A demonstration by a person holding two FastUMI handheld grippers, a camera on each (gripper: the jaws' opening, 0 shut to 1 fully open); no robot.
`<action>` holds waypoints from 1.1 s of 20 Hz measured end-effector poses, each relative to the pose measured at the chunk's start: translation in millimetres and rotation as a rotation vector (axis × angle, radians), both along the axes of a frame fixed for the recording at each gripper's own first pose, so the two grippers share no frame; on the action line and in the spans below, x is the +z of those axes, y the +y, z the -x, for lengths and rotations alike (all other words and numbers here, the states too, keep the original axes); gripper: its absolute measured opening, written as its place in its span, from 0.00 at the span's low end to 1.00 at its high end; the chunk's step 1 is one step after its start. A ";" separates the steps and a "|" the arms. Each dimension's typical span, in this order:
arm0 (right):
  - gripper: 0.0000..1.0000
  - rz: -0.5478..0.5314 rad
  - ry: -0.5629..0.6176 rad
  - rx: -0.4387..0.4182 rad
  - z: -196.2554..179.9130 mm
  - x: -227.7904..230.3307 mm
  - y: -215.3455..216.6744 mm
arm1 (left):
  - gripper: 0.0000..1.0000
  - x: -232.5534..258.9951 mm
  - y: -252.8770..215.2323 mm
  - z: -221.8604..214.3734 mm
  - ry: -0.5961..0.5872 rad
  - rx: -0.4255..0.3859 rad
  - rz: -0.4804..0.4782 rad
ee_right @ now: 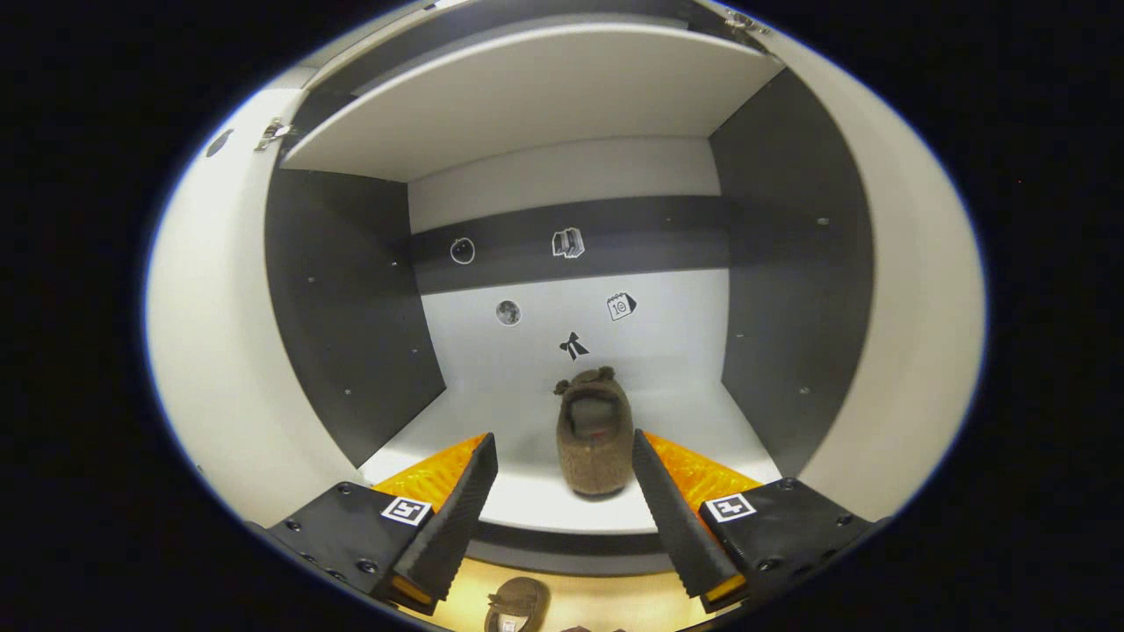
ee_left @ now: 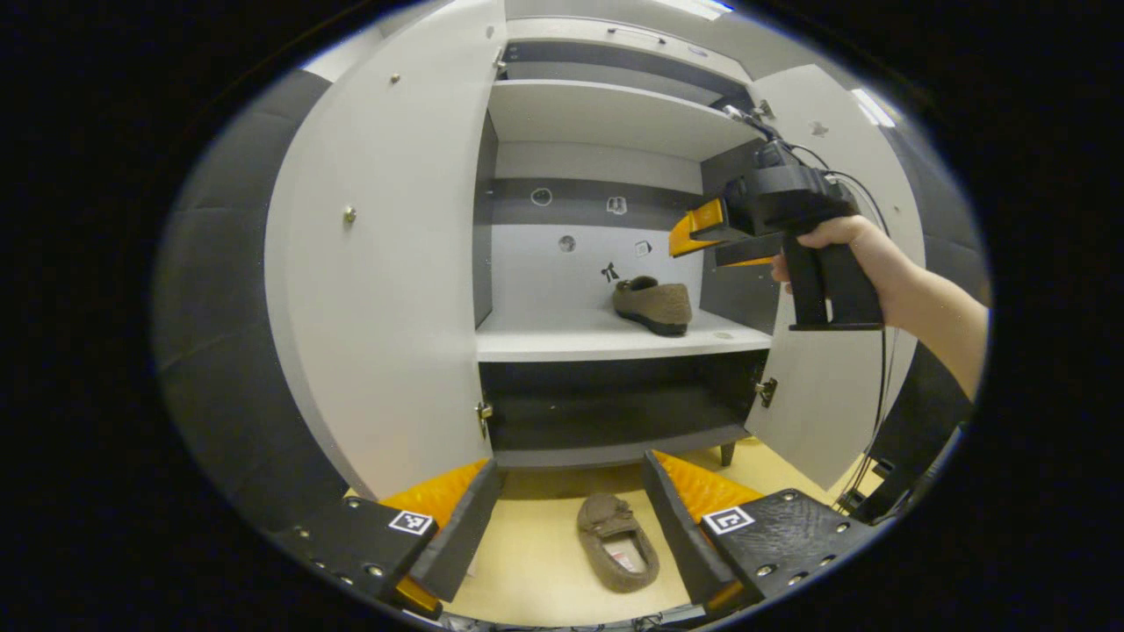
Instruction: Grab one shoe with the right hand and put it into the shoe cabinet, grab the other shoe with the left hand and put it into the shoe cabinet; then close the right door with the right hand and the left door with the left hand.
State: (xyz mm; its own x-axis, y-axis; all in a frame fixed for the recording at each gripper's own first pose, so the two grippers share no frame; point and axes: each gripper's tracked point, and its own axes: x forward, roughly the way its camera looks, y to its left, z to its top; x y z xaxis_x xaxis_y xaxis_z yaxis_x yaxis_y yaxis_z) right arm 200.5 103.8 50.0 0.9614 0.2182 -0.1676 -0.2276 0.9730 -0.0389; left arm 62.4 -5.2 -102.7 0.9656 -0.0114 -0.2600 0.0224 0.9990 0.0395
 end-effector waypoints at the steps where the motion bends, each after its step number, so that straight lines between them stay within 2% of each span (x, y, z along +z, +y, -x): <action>1: 0.97 -0.003 -0.004 -0.017 15.1 -4.4 -5.1 | 0.97 -8.0 -2.6 -1.0 0.012 -0.025 0.002; 5: 0.97 0.007 -0.012 -0.076 76.0 -31.3 -29.5 | 0.95 -55.9 -17.1 0.5 0.104 -0.131 0.003; 6: 0.92 0.019 -0.018 -0.097 89.6 -38.5 -40.1 | 0.95 -70.7 -21.5 -1.3 0.132 -0.158 0.000; 10: 0.92 0.032 -0.007 -0.195 150.0 -68.2 -80.5 | 0.94 -128.5 -22.9 -10.9 0.237 -0.198 -0.009; 12: 0.92 0.031 0.006 -0.222 177.3 -81.0 -96.6 | 0.95 -156.5 -19.7 -19.3 0.293 -0.190 -0.012; 13: 0.97 0.038 0.015 -0.239 185.7 -86.2 -105.6 | 0.95 -169.9 -17.6 -23.9 0.325 -0.184 -0.008; 14: 0.98 0.044 0.018 -0.253 193.9 -89.1 -114.4 | 0.95 -185.3 -13.9 -26.8 0.363 -0.173 -0.005; 16: 0.97 0.049 0.015 -0.271 208.6 -90.1 -127.2 | 0.95 -211.3 -10.0 -34.4 0.438 -0.160 0.010; 17: 0.97 0.046 0.018 -0.280 214.6 -91.1 -133.1 | 1.00 -223.9 -8.1 -39.2 0.471 -0.153 0.015; 19: 0.98 0.037 0.027 -0.302 224.3 -95.9 -143.6 | 1.00 -248.5 -4.7 -44.1 0.543 -0.136 0.011; 20: 0.98 0.037 0.032 -0.316 229.8 -97.1 -150.2 | 0.95 -259.9 -4.6 -46.5 0.571 -0.126 0.005; 21: 0.98 0.036 0.031 -0.335 235.0 -97.5 -157.8 | 1.00 -268.7 -4.4 -47.3 0.597 -0.125 0.004; 22: 0.93 0.033 0.028 -0.358 240.5 -96.7 -166.8 | 1.00 -274.6 -3.0 -48.7 0.622 -0.124 0.003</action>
State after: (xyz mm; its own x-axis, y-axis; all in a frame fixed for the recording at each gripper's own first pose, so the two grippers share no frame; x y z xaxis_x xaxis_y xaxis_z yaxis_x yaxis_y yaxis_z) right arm -40.0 -63.0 -46.7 0.9709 -0.1380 -0.1959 0.1265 0.9895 -0.0702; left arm 111.2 -8.2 -377.3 0.6257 -0.1151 -0.7715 0.1555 0.9876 -0.0213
